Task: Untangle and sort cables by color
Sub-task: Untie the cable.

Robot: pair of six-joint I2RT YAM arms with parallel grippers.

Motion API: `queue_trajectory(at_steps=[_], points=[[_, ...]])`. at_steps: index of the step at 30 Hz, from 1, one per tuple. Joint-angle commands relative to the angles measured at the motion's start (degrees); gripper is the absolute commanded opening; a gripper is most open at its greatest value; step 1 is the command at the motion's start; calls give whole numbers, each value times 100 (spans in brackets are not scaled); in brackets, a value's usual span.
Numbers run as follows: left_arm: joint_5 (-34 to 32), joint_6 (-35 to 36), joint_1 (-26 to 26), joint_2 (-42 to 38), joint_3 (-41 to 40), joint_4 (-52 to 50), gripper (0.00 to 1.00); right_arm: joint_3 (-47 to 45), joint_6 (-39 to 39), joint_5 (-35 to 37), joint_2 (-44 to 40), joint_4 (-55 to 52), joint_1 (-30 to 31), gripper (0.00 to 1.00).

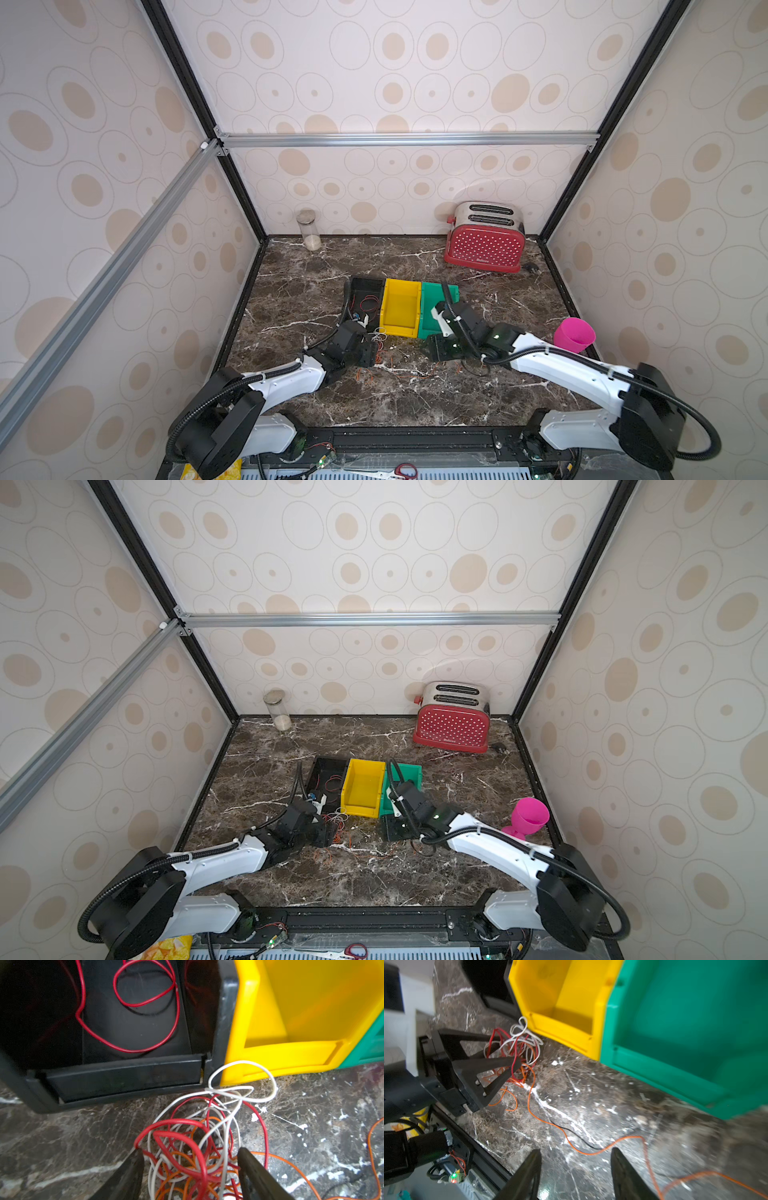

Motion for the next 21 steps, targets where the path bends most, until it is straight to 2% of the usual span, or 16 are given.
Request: queue_trajectory(at_steps=[1, 5, 12, 16, 21], points=[[113, 57, 69, -26, 120, 123, 71, 296, 196, -486, 663, 925, 248, 55], [144, 23, 142, -89, 48, 146, 71, 535, 299, -706, 1432, 1253, 402, 54], [328, -61, 252, -237, -96, 280, 71, 661, 461, -1035, 2145, 1797, 432, 49], [578, -128, 348, -243, -97, 411, 73, 792, 460, -1026, 2482, 1894, 485, 37], [522, -84, 430, -83, 11, 336, 75, 958, 148, -627, 2598, 1384, 619, 9]])
